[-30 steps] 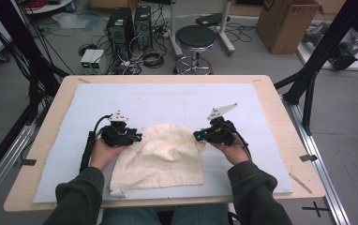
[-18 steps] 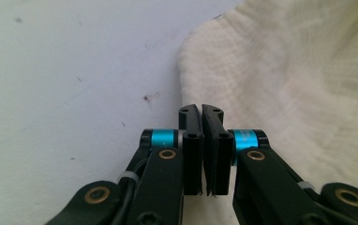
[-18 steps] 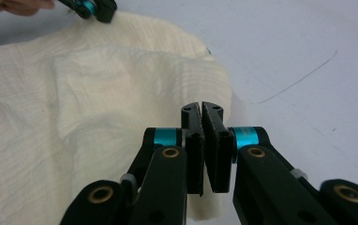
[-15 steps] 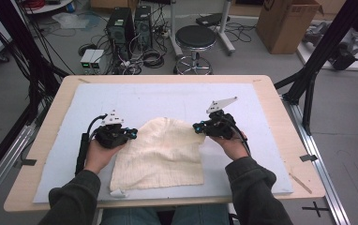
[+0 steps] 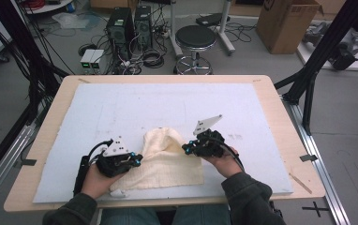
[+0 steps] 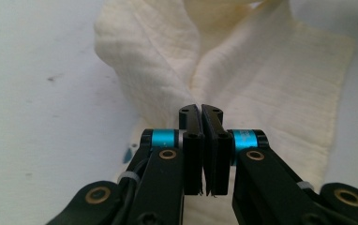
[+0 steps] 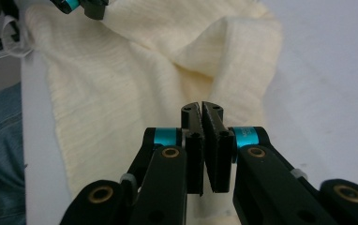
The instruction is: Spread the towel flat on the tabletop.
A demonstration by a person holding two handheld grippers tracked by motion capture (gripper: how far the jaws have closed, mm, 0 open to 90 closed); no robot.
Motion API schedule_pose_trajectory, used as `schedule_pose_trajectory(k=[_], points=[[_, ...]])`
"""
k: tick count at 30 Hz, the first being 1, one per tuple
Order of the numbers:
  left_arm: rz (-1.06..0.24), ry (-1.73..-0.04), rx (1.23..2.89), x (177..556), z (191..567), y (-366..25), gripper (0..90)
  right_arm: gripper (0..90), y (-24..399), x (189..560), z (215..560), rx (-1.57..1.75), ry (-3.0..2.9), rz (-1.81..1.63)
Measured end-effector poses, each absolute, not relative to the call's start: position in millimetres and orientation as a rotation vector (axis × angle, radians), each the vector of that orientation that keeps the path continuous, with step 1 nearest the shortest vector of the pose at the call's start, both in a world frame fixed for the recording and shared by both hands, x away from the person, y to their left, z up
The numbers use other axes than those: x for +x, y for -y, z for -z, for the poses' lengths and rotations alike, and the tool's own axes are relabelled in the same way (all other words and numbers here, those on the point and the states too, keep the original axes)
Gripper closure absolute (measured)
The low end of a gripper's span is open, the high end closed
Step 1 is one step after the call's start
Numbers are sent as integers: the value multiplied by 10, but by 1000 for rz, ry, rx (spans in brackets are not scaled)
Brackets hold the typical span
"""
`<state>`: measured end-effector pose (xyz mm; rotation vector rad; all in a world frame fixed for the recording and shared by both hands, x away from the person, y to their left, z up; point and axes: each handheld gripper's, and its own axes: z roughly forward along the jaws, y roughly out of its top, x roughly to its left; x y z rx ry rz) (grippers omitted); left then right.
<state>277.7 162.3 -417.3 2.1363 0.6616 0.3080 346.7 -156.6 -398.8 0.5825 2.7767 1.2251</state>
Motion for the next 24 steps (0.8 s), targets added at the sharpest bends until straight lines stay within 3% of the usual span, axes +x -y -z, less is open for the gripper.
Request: schedule_pose_trajectory(k=[6, 14, 20, 24], points=[[-223, -577, 2200, 2690, 4260, -1532, 845, 874, 1602, 3271, 4148, 553, -2824, -1204], [-146, -517, 2170, 2653, 4191, -1548, 648, 872, 1741, 3195, 4227, 586, -2832, -1208], [-199, -559, 2073, 2762, 3966, -1699, 658, 872, 1736, 3193, 4258, 586, -2841, -1196], [-241, -653, 1992, 2921, 3881, -1780, 716, 872, 1737, 3190, 4267, 596, -2840, -1193]])
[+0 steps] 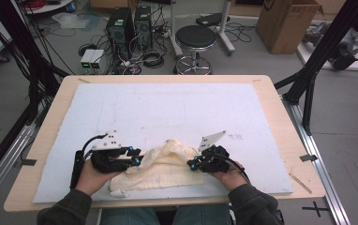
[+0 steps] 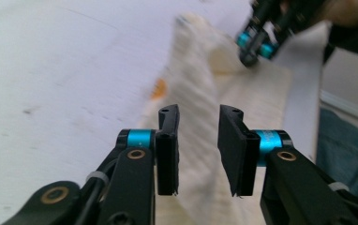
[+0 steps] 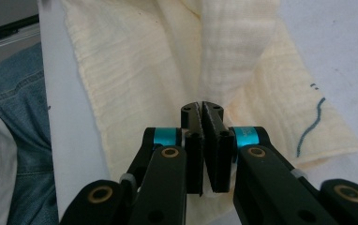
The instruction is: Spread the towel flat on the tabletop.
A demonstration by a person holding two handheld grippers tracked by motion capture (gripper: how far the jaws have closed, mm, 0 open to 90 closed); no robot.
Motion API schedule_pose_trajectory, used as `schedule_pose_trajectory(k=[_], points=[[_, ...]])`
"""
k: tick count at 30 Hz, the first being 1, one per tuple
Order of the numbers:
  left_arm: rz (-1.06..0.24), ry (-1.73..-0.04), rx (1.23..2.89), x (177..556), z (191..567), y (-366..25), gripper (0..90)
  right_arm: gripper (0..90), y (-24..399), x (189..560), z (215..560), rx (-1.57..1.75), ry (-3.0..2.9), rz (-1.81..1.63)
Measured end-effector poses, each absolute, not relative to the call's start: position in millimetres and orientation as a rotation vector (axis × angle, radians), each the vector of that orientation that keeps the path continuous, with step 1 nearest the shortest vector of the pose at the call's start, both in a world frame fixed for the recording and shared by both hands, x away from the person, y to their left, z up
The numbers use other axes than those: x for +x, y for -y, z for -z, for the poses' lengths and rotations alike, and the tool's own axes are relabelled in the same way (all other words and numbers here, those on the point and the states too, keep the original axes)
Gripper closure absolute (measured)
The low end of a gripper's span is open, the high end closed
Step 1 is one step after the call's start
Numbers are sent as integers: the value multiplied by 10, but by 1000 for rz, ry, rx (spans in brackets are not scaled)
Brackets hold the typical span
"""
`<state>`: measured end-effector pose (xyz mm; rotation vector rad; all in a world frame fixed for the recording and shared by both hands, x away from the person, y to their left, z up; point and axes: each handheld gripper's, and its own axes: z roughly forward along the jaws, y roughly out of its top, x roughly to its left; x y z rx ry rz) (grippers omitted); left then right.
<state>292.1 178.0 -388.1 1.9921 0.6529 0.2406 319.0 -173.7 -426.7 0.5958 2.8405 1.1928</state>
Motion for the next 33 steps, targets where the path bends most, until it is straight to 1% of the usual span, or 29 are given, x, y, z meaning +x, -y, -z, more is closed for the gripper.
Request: schedule_pose_trajectory(k=[2, 5, 8, 11, 16, 19, 21, 22, 26, 30, 33], points=[[-233, -685, 1991, 2983, 3906, -1761, 711, 871, 1740, 3194, 4272, 592, -2837, -1193], [-231, -688, 2037, 3003, 3988, -1650, 685, 870, 1743, 3199, 4273, 588, -2835, -1199], [-274, -697, 2135, 3011, 4088, -1514, 652, 868, 1741, 3200, 4276, 592, -2833, -1201], [-272, -722, 2186, 3053, 4195, -1427, 635, 861, 1739, 3196, 4273, 590, -2832, -1199], [-303, -699, 2255, 3070, 4277, -1332, 741, 838, 1757, 3196, 4259, 601, -2827, -1208], [-317, -678, 2271, 3064, 4291, -1308, 790, 799, 1766, 3198, 4251, 601, -2826, -1224], [-323, -673, 2270, 3059, 4284, -1315, 821, 752, 1788, 3201, 4223, 598, -2807, -1245], [-324, -668, 2268, 3055, 4278, -1321, 835, 747, 1812, 3206, 4196, 595, -2794, -1268], [-328, -654, 2262, 3036, 4259, -1332, 851, 730, 1950, 3251, 4078, 655, -2712, -1331], [-327, -657, 2254, 3031, 4253, -1337, 853, 713, 2027, 3298, 4032, 691, -2682, -1350], [-328, -654, 2257, 3033, 4246, -1344, 853, 652, 2001, 3293, 4055, 664, -2718, -1340]])
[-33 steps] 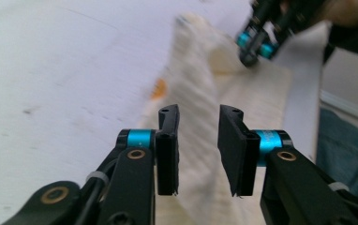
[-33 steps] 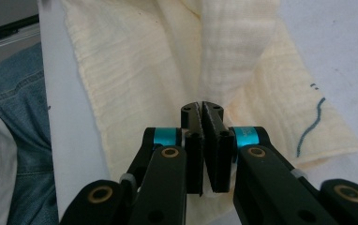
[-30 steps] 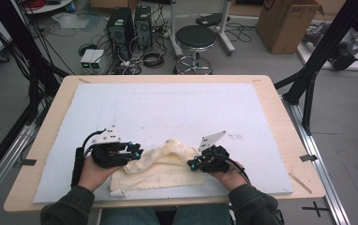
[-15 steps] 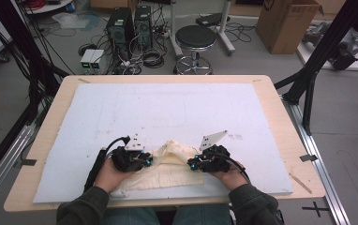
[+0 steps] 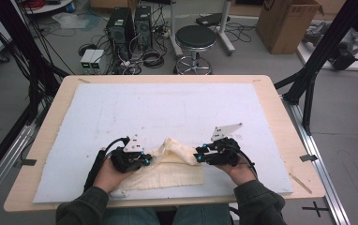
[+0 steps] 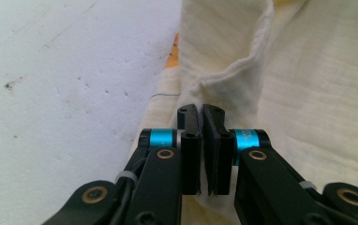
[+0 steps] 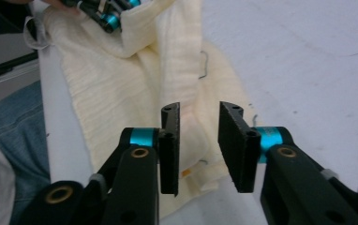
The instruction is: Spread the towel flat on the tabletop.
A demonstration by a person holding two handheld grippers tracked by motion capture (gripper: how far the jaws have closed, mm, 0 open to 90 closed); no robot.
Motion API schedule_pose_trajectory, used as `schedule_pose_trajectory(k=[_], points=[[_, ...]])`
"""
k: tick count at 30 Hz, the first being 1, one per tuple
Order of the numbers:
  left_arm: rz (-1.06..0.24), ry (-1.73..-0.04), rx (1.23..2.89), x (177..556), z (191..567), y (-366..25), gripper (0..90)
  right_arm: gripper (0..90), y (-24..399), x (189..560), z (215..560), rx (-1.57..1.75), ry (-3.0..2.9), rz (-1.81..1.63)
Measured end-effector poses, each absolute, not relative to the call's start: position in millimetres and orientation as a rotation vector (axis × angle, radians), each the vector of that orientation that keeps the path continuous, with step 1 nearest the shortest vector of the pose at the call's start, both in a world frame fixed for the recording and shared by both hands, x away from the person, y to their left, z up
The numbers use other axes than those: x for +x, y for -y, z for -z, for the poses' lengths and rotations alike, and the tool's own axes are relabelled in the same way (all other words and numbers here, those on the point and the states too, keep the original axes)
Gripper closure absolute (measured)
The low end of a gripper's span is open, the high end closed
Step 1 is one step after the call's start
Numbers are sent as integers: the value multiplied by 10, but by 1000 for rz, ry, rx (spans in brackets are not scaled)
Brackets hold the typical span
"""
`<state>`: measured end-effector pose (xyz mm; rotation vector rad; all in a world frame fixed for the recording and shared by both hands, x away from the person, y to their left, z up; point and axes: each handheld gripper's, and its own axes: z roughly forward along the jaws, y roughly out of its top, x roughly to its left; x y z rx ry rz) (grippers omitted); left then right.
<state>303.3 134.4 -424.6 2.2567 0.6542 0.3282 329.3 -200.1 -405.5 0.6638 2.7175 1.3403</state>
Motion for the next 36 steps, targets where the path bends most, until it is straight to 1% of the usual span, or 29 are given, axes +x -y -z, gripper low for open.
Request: schedule_pose_trajectory(k=[3, 6, 8, 10, 11, 12, 16, 25, 36], points=[[-326, -656, 2249, 3029, 4245, -1347, 853, 639, 1962, 3290, 4120, 677, -2752, -1291], [-327, -657, 2238, 3028, 4233, -1358, 855, 646, 1927, 3303, 4188, 676, -2778, -1263], [-331, -661, 2225, 3030, 4225, -1372, 855, 701, 1899, 3310, 4224, 672, -2792, -1219], [-328, -662, 2218, 3029, 4207, -1396, 856, 791, 1886, 3318, 4243, 663, -2810, -1210], [-330, -666, 2207, 3027, 4202, -1407, 856, 821, 1882, 3318, 4244, 652, -2824, -1207], [-330, -667, 2200, 3027, 4193, -1424, 857, 829, 1878, 3315, 4244, 654, -2829, -1204], [-337, -691, 2145, 3033, 4127, -1536, 859, 837, 1910, 3320, 4211, 656, -2817, -1238], [-380, -747, 2037, 3079, 3917, -1813, 858, 837, 2034, 3318, 3943, 653, -2717, -1318], [-409, -803, 1946, 3225, 3779, -1972, 856, 838, 2088, 3434, 3648, 643, -2640, -1355]])
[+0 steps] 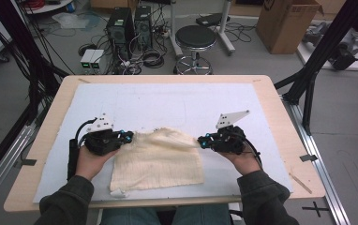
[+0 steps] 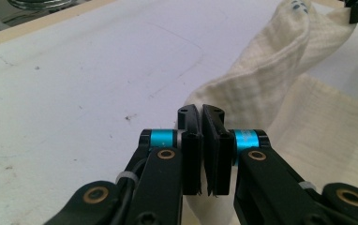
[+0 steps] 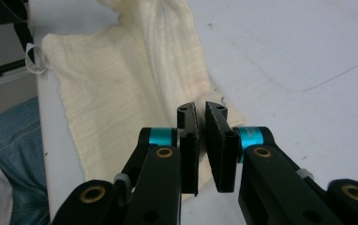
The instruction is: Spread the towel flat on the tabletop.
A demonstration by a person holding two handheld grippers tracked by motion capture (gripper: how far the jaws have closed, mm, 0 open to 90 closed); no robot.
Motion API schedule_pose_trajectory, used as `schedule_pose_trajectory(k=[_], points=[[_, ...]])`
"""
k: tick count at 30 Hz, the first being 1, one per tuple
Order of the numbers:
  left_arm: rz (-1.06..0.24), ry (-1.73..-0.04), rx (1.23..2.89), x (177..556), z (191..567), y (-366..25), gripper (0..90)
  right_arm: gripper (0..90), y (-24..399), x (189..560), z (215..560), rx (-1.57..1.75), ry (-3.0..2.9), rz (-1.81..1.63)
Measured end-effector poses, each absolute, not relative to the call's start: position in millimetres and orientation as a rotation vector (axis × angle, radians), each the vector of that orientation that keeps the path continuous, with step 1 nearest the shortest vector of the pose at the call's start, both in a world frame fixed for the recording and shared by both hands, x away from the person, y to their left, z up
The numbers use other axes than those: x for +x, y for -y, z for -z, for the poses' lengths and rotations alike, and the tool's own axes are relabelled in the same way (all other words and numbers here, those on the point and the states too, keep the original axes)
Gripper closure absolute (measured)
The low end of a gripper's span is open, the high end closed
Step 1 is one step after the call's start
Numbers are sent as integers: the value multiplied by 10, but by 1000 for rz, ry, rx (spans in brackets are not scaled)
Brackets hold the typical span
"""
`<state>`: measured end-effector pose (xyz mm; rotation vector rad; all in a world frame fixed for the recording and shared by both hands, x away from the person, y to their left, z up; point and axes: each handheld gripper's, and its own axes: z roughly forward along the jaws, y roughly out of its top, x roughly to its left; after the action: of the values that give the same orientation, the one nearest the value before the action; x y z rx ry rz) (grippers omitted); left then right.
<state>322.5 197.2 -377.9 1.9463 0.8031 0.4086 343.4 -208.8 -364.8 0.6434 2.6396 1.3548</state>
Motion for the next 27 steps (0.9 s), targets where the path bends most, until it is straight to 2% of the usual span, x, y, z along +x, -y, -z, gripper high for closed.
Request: schedule_pose_trajectory(k=[8, 15, 19, 22, 23, 24, 25, 27], points=[[-375, -826, 1928, 3384, 3828, -2000, 856, 839, 2054, 3530, 3566, 626, -2643, -1334], [-377, -887, 1902, 3781, 3827, -2019, 855, 841, 1984, 3974, 3486, 724, -2638, -1276], [-326, -904, 1862, 3921, 3875, -2065, 852, 841, 1973, 4167, 3495, 786, -2633, -1273], [-360, -959, 1854, 4018, 3943, -2087, 847, 841, 1930, 4292, 3545, 814, -2649, -1244], [-407, -996, 1832, 4070, 3955, -2095, 847, 842, 1906, 4349, 3559, 822, -2645, -1225], [-487, -1053, 1781, 4121, 3960, -2111, 825, 841, 1884, 4426, 3560, 834, -2608, -1195], [-543, -1130, 1731, 4185, 3956, -2131, 763, 831, 1864, 4524, 3554, 881, -2555, -1185], [-556, -1234, 1677, 4259, 3949, -2164, 629, 744, 1840, 4698, 3552, 995, -2408, -1182]])
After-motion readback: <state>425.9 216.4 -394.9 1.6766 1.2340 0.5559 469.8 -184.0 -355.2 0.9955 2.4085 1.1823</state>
